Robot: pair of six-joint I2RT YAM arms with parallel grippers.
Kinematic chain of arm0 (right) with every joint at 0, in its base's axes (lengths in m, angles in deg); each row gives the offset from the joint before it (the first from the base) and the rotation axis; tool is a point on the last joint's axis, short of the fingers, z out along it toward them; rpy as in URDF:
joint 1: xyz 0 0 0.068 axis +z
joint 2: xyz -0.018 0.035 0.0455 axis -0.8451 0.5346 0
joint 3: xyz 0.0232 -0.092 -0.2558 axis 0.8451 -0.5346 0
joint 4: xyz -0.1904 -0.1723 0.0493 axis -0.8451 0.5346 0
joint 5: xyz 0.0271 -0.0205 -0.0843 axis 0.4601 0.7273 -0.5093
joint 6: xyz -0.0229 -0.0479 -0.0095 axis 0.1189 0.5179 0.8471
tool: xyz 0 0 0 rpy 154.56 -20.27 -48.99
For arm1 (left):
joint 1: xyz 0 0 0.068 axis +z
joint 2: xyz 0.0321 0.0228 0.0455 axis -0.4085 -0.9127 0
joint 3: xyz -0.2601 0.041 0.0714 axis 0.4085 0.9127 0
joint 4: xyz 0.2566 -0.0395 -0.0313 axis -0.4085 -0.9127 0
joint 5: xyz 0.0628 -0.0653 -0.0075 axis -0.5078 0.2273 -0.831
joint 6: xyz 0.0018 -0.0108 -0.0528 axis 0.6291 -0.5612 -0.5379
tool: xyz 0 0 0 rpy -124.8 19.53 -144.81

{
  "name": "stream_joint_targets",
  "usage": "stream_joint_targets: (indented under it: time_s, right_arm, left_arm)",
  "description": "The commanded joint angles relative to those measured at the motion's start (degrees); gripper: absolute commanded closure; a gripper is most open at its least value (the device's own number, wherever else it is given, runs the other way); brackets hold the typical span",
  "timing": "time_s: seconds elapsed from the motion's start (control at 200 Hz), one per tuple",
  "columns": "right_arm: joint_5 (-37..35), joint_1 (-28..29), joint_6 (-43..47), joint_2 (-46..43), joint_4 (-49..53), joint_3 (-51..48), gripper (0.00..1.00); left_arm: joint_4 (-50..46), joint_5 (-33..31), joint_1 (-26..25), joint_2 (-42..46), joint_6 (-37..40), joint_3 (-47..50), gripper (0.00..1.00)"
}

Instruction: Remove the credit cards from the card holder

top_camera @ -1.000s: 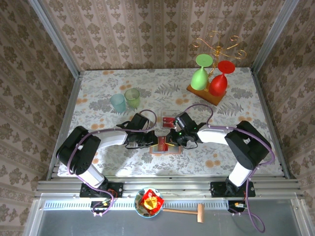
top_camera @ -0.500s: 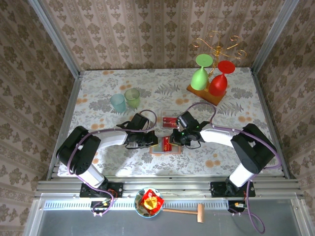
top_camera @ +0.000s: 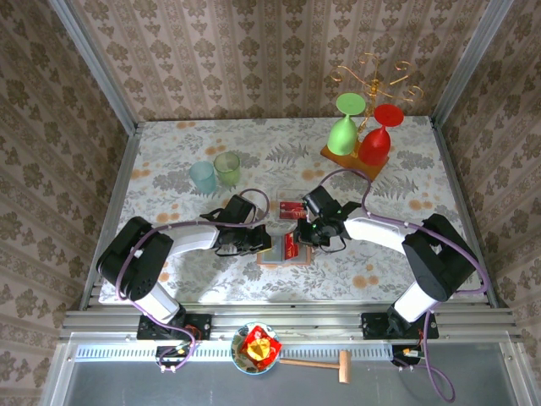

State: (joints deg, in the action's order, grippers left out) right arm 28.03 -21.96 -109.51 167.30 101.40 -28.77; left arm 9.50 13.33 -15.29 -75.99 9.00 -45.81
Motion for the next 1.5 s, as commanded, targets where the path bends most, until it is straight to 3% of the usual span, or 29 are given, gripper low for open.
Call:
stream_joint_targets:
  time_s: [0.0,0.49,1.495]
  right_arm:
    - [-2.0,-0.3,0.8,-0.1,2.9,1.5,0.90]
    - [0.6,2.2,-2.6,0.9,0.8,1.7,0.85]
    - [-2.5,2.2,-2.0,-4.4,4.0,0.9,0.94]
  left_arm:
    - [-1.4,-0.5,-0.1,-1.2,1.4,0.5,0.92]
    - [-0.6,-0.2,-0.1,-2.0,1.3,0.4,0.92]
    - [-2.2,0.5,0.1,0.4,1.7,-1.0,0.90]
